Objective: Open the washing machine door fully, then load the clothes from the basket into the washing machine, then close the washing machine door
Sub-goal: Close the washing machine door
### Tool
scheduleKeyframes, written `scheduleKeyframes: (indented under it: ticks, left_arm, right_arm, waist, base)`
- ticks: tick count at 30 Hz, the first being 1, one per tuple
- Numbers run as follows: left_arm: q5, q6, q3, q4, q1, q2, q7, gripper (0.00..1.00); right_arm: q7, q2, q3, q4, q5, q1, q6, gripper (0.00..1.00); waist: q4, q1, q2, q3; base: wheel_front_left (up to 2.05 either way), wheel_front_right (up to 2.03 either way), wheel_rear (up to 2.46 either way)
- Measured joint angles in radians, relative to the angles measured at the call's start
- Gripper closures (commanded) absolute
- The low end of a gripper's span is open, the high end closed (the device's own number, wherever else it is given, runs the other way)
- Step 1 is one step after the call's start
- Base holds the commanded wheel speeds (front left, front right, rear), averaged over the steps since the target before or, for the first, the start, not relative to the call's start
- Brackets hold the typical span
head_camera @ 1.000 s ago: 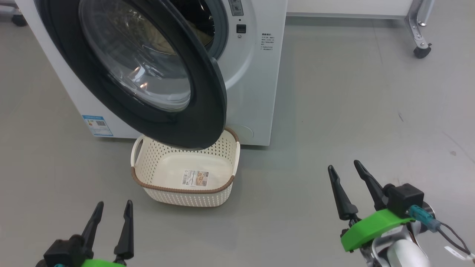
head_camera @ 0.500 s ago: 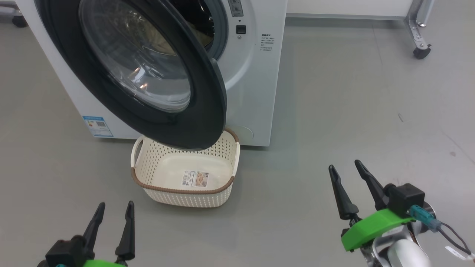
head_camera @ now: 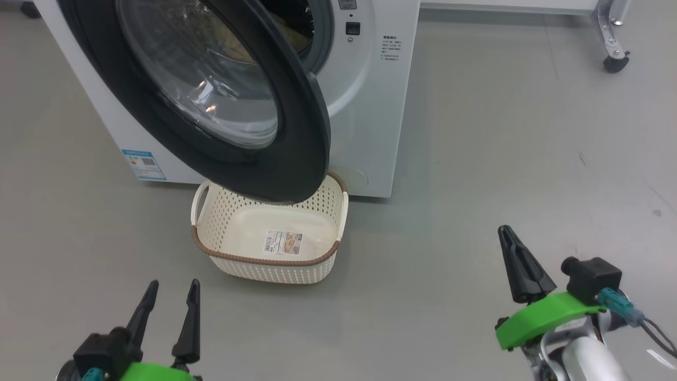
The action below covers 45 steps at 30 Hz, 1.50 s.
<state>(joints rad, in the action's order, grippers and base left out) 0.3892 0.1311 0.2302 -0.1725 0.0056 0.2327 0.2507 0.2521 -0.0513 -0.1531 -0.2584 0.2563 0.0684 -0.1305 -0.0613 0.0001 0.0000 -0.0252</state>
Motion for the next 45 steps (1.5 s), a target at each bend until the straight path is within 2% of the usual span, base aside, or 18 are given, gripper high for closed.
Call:
scheduleKeyframes:
  ticks: [5,12,14,19,25,31,45]
  left_arm:
    - [0.000,0.000,0.032,-0.001,-0.045,-0.002,0.000,0.00]
    - [0.010,0.000,0.068,-0.005,-0.092,-0.002,0.000,0.00]
    - [0.010,0.000,0.070,-0.004,-0.106,-0.002,0.000,0.00]
    - [0.018,0.000,0.075,-0.003,-0.139,-0.009,0.000,0.00]
    - [0.020,0.000,0.089,-0.004,-0.158,-0.025,0.000,0.00]
    - [0.020,0.000,0.109,-0.008,-0.206,-0.036,0.000,0.00]
    - [0.020,0.000,0.131,-0.023,-0.232,-0.068,0.000,0.00]
  right_arm:
    - [0.000,0.002,0.062,0.002,-0.001,0.038,0.000,1.00]
    - [0.000,0.002,0.102,0.023,0.025,0.170,0.000,1.00]
    - [0.000,0.002,0.113,0.037,0.053,0.209,0.000,1.00]
    - [0.000,-0.016,0.102,0.056,0.040,0.323,0.000,1.00]
    - [0.000,-0.050,0.035,0.069,0.044,0.450,0.000,1.00]
    - [0.003,-0.086,-0.086,0.091,0.064,0.546,0.000,1.00]
    - [0.003,-0.090,-0.356,0.124,0.114,0.640,0.000,1.00]
  waist:
    - [-0.027,-0.0001,0.0000,-0.027]
    - [-0.071,0.0000,0.0000,-0.086]
    - [-0.085,-0.0001,0.0000,-0.103]
    - [-0.117,0.0000,0.0000,-0.149]
    - [-0.145,-0.0001,0.0000,-0.198]
    - [-0.177,0.0000,0.0000,-0.234]
    - [-0.243,-0.0002,0.0000,-0.271]
  base:
    - [0.00,0.00,0.00]
    - [0.00,0.00,0.00]
    - [0.00,0.00,0.00]
    - [0.00,0.00,0.00]
    - [0.00,0.00,0.00]
    - [0.00,0.00,0.00]
    - [0.00,0.00,0.00]
